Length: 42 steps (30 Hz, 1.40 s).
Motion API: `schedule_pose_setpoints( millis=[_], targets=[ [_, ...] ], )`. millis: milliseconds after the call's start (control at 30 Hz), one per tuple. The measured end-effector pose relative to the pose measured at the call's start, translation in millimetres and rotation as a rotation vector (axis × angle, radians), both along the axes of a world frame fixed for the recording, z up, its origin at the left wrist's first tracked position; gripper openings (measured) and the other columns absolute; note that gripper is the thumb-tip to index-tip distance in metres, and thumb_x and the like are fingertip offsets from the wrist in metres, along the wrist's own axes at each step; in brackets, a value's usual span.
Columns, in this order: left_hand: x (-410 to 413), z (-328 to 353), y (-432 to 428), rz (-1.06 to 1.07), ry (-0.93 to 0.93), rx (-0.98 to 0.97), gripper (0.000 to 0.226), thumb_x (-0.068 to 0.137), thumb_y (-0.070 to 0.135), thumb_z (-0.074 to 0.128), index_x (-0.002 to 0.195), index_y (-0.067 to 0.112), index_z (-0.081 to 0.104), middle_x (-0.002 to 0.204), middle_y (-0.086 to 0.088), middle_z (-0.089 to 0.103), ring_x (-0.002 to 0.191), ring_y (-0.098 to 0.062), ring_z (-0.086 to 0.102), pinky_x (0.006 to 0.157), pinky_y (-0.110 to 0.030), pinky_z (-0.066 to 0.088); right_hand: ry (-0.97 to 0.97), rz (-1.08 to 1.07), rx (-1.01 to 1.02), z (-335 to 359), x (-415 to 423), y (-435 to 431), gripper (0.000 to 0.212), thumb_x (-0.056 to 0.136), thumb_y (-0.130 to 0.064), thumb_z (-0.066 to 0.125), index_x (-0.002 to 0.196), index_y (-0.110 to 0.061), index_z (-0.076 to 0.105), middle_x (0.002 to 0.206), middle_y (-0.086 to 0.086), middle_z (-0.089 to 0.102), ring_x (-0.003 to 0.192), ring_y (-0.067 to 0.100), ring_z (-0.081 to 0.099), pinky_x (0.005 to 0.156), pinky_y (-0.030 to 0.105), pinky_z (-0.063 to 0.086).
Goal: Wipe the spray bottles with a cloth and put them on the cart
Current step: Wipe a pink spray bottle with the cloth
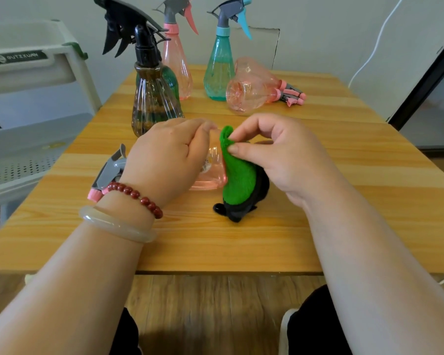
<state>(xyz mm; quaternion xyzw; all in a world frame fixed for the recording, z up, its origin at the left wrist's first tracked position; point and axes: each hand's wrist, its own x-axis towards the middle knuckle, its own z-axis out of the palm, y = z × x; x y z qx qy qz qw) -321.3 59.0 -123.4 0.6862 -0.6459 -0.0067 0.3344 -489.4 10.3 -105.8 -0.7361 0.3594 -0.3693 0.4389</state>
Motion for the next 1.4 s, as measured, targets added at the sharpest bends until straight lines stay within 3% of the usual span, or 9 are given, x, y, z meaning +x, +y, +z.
schedule_pose_setpoints(
  millis=[200, 400, 467, 600, 700, 767, 933, 1167, 1400],
  targets=[
    [1.8, -0.9, -0.2, -0.006, -0.016, -0.007, 0.039, 0.108, 0.03, 0.031, 0.129, 0.025, 0.063, 0.121, 0.003, 0.065, 0.103, -0.004, 0.047, 0.081, -0.024, 0.035, 0.446, 0.081, -0.067, 0.3, -6.2, 1.5, 0.022, 0.076, -0.018, 0.083, 0.064, -0.028, 0.068, 0.062, -0.031, 0.062, 0.06, -0.011, 0.057, 0.055, 0.009, 0.041],
    [2.5, -3.1, -1.0, -0.024, -0.017, -0.033, 0.046, 0.103, 0.037, 0.027, 0.126, 0.025, 0.065, 0.113, 0.003, 0.067, 0.101, -0.007, 0.053, 0.076, -0.023, 0.035, 0.095, 0.067, -0.077, 8.5, -3.8, 6.0, 0.023, 0.075, -0.013, 0.083, 0.065, -0.029, 0.071, 0.073, -0.009, 0.073, 0.073, 0.015, 0.071, 0.073, 0.031, 0.059],
    [2.0, -2.1, -0.4, -0.019, -0.01, -0.014, 0.042, 0.106, 0.034, 0.029, 0.127, 0.025, 0.064, 0.116, 0.003, 0.066, 0.1, -0.004, 0.048, 0.073, -0.022, 0.034, 0.216, 0.098, -0.066, 8.2, -2.1, 8.5, 0.02, 0.074, -0.016, 0.085, 0.065, -0.029, 0.072, 0.072, -0.009, 0.073, 0.071, 0.012, 0.07, 0.072, 0.03, 0.059],
    [0.3, 1.9, -0.6, 0.007, 0.006, 0.035, 0.04, 0.107, 0.031, 0.029, 0.131, 0.026, 0.061, 0.126, 0.002, 0.063, 0.107, -0.005, 0.047, 0.081, -0.025, 0.034, 0.581, 0.091, -0.081, 1.2, 1.5, 13.5, 0.016, 0.076, -0.025, 0.084, 0.067, -0.031, 0.071, 0.069, -0.019, 0.066, 0.067, -0.002, 0.06, 0.056, 0.01, 0.042],
    [0.1, 2.4, -1.0, 0.007, 0.017, 0.048, 0.042, 0.106, 0.032, 0.028, 0.132, 0.027, 0.06, 0.125, 0.003, 0.063, 0.107, -0.006, 0.048, 0.079, -0.023, 0.034, 0.651, 0.009, -0.103, 3.1, -0.9, 11.8, 0.017, 0.08, -0.024, 0.08, 0.07, -0.031, 0.068, 0.082, -0.019, 0.064, 0.073, -0.002, 0.056, 0.055, 0.013, 0.04],
    [-0.5, 1.7, -0.5, -0.007, 0.009, 0.039, 0.043, 0.106, 0.033, 0.027, 0.132, 0.026, 0.06, 0.117, 0.004, 0.063, 0.101, -0.004, 0.046, 0.071, -0.019, 0.033, 0.615, -0.089, -0.075, 0.9, -3.5, 5.0, 0.018, 0.082, -0.023, 0.078, 0.07, -0.03, 0.066, 0.084, -0.017, 0.065, 0.076, 0.001, 0.058, 0.059, 0.019, 0.042],
    [1.5, -0.4, -0.5, -0.012, 0.0, -0.004, 0.04, 0.107, 0.031, 0.03, 0.129, 0.026, 0.063, 0.107, 0.012, 0.057, 0.099, -0.003, 0.046, 0.067, -0.012, 0.03, 0.227, -0.278, 0.123, -16.2, 16.6, -5.6, 0.021, 0.082, -0.017, 0.078, 0.069, -0.026, 0.063, 0.073, -0.011, 0.064, 0.07, 0.01, 0.06, 0.061, 0.025, 0.044],
    [2.2, 2.4, -2.5, -0.005, 0.042, 0.024, 0.04, 0.106, 0.031, 0.029, 0.129, 0.027, 0.063, 0.102, 0.013, 0.056, 0.094, -0.003, 0.047, 0.064, -0.006, 0.027, 0.515, -0.146, 0.218, -5.6, 10.7, -1.6, 0.016, 0.081, -0.015, 0.077, 0.07, -0.02, 0.066, 0.074, -0.005, 0.063, 0.076, 0.015, 0.059, 0.066, 0.027, 0.043],
    [1.4, 0.2, -1.8, 0.012, 0.038, 0.018, 0.039, 0.107, 0.031, 0.03, 0.128, 0.029, 0.063, 0.103, 0.012, 0.054, 0.095, -0.005, 0.048, 0.065, -0.008, 0.03, 0.293, -0.325, 0.205, -11.6, 25.4, -8.6, 0.021, 0.087, -0.016, 0.071, 0.071, -0.025, 0.062, 0.077, -0.006, 0.063, 0.071, 0.012, 0.058, 0.059, 0.025, 0.043]
  ],
)
